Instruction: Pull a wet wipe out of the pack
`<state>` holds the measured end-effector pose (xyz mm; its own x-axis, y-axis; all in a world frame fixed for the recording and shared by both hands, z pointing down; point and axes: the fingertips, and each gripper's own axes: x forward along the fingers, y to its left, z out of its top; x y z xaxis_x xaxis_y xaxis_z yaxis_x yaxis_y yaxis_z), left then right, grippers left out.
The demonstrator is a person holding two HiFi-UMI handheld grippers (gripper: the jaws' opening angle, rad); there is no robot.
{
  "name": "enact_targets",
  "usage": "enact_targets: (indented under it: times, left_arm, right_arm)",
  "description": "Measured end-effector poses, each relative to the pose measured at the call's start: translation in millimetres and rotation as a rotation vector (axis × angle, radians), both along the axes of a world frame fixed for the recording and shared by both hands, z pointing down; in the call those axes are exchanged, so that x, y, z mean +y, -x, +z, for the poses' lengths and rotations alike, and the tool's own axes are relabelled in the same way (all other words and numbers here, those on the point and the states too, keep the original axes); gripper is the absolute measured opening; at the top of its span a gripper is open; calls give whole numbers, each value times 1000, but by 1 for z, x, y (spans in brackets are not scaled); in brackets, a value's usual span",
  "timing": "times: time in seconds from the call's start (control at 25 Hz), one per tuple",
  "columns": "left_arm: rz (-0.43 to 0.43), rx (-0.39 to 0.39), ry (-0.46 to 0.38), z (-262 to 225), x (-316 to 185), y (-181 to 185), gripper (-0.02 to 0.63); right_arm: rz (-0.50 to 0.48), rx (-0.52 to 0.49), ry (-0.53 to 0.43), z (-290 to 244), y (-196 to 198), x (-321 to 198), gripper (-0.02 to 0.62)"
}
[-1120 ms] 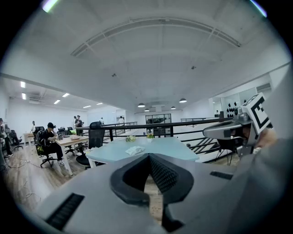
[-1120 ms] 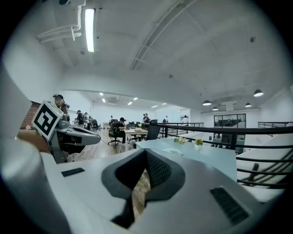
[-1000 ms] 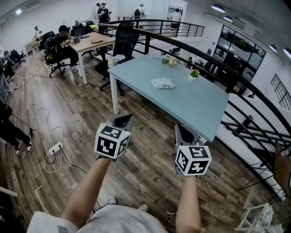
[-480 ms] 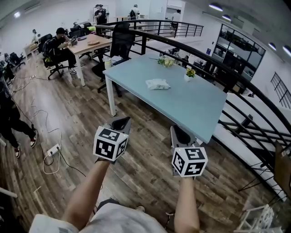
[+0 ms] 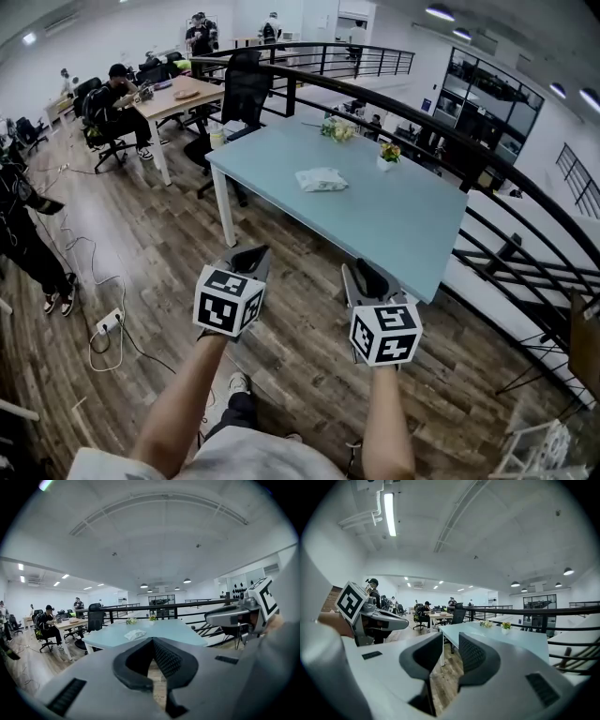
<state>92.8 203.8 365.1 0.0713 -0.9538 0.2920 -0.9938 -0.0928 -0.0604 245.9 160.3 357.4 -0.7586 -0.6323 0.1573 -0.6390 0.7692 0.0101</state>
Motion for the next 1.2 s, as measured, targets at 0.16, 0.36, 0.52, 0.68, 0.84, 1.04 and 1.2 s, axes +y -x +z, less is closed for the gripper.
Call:
enact_targets:
  times: [0.16, 0.36, 0.52, 0.68, 0.84, 1.04, 1.2]
  left_arm:
    - [30, 15, -6, 0, -28, 18, -8]
    - [63, 13, 0, 3, -68, 52, -7]
    - [82, 13, 2, 1, -97, 87, -6]
    - [108, 15, 11, 2, -121, 117, -6]
    - [139, 18, 18, 3, -142, 145, -6]
    - [184, 32, 10, 1, -165, 166, -6]
    - [220, 36, 13, 3, -179, 176, -6]
  right_arm:
    - [25, 11, -9, 0, 18, -23, 107]
    - [64, 19, -2, 0, 51, -59, 140]
    - [85, 24, 3, -2, 83, -83, 153]
    - [125, 14, 11, -3, 108, -104, 187]
    - [158, 27, -4, -7, 132, -119, 202]
    - [186, 38, 8, -6, 156, -133, 236]
    - [203, 45, 15, -5, 172, -143, 256]
